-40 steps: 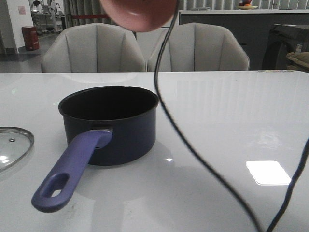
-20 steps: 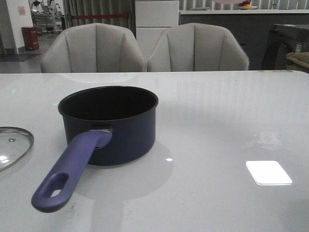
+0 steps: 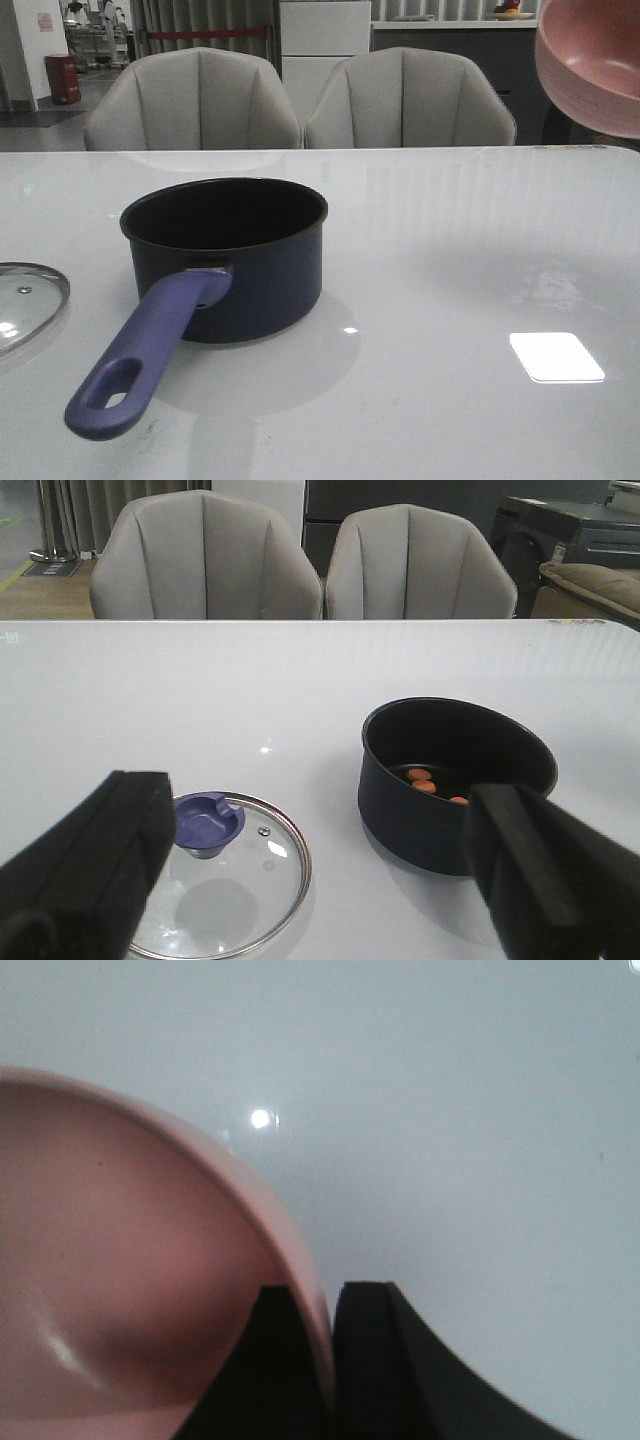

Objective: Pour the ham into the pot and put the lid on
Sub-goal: 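Raise the emptied bowl and carry it back toward its spot, then set the pink bowl down on the table and release it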

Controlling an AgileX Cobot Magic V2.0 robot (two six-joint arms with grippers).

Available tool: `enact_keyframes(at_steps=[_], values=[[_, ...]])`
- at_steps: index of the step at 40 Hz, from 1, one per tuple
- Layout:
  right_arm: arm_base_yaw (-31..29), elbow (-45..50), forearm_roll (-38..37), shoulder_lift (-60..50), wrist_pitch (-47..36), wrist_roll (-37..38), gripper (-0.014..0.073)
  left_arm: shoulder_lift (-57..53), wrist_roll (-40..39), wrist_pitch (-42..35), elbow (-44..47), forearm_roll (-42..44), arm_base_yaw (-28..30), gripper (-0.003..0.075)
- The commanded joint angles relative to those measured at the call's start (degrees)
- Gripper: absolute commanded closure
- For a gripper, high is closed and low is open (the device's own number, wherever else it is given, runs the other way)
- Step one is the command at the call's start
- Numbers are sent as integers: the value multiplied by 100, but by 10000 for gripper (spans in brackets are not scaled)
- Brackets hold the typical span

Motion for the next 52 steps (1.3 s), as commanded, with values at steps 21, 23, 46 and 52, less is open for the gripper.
enact_keyframes(at_steps=[21,23,46,52], values=[[800,-173,-779,1683,51,480,447,-91,-16,-408,-148,-8,3,92],[814,-173,-779,1798,-7,514,429,-91,-16,-408,-148,-8,3,92],[832,-678,-795,1486,563,281,-3,-91,-16,-365,-148,-8,3,92],[855,-522,-668,804,310,185,-3,-91,-16,-365,-148,-8,3,92]])
